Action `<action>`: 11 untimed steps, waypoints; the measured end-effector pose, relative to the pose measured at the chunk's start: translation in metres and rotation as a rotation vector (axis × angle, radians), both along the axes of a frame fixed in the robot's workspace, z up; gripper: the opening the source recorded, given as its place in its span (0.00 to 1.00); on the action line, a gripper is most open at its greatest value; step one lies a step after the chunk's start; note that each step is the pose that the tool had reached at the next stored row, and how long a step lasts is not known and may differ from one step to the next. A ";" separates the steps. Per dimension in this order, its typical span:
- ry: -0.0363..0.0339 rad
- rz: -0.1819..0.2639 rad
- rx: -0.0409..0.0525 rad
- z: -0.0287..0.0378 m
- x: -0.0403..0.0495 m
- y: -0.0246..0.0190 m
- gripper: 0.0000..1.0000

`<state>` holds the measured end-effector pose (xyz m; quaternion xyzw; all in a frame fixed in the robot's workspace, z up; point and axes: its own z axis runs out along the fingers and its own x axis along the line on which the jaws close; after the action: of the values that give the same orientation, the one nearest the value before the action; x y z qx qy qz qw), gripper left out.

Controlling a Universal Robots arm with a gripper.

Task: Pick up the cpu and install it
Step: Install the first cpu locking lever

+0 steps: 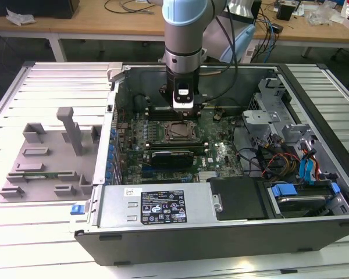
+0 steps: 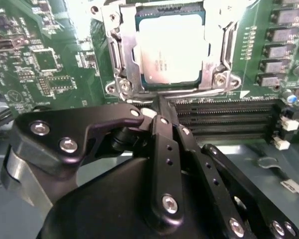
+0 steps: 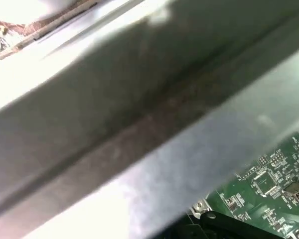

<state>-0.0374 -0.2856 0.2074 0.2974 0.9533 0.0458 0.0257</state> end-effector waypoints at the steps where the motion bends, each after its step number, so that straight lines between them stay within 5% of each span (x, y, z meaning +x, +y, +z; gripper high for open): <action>1: 0.0001 0.000 -0.0003 0.0033 -0.0001 -0.0001 0.11; 3: 0.0001 0.000 -0.0012 0.0129 0.0000 -0.0001 0.11; 4: -0.0001 0.000 -0.0171 0.0162 0.0000 -0.0008 0.11; 5: 0.0001 0.000 -0.0433 0.0164 -0.0001 -0.0025 0.11; 7: 0.0001 0.000 -0.1322 0.0163 0.0000 -0.0078 0.11; 9: 0.0002 0.000 -0.1537 0.0164 -0.0001 -0.0115 0.11; 11: 0.0001 0.000 -0.1619 0.0163 -0.0001 -0.0199 0.11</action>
<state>-0.0375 -0.3055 0.2236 0.2944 0.9539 -0.0315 0.0496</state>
